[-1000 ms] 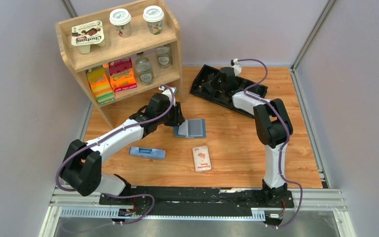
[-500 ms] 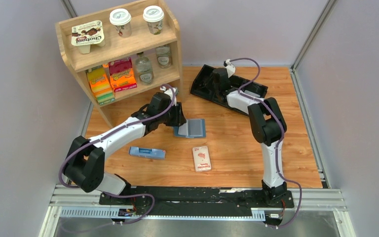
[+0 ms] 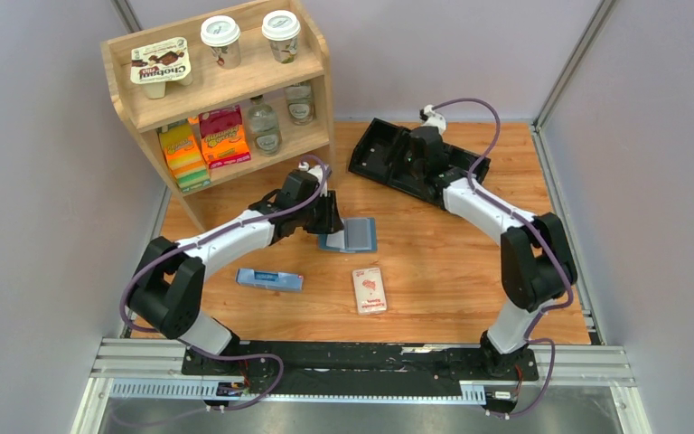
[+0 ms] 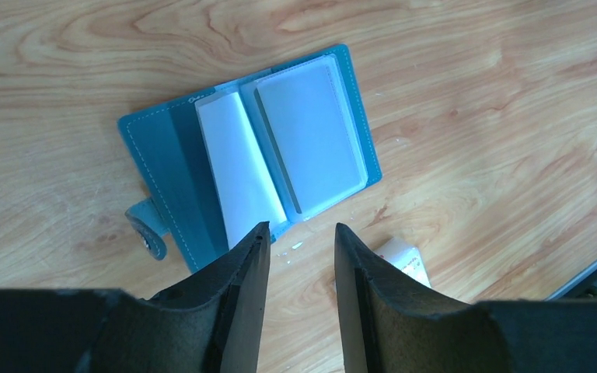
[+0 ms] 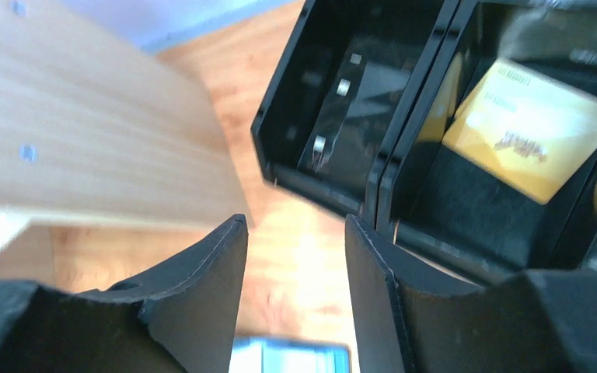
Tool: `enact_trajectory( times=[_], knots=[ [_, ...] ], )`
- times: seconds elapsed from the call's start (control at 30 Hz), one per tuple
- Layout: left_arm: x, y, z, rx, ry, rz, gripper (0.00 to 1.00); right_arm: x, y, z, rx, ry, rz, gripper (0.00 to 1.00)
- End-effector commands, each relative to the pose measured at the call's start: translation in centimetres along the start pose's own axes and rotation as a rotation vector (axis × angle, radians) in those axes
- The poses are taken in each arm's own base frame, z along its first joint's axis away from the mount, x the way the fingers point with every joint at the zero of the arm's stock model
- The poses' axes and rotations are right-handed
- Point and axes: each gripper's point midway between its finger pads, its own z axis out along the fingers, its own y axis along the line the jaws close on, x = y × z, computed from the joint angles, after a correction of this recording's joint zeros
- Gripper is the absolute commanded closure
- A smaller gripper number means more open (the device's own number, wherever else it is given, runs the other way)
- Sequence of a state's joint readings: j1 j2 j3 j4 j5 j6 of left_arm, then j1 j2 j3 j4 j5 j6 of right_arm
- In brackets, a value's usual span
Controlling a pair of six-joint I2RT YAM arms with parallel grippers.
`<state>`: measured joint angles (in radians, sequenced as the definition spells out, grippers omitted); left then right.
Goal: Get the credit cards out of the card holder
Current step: Place the credit card in the storage box, then remove the credit card from the card holder.
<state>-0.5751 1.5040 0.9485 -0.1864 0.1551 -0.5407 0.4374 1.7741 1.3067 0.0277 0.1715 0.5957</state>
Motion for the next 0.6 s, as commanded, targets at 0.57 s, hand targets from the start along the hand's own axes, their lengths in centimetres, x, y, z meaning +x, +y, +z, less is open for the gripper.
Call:
enact_trajectory(
  times=[0.57],
  knots=[
    [1.4,5.3,2.8,-0.196,0.116,-0.084,0.68,19.2,3.0,-8.4,-0.236,0.498,-0.091,0.57]
  ],
)
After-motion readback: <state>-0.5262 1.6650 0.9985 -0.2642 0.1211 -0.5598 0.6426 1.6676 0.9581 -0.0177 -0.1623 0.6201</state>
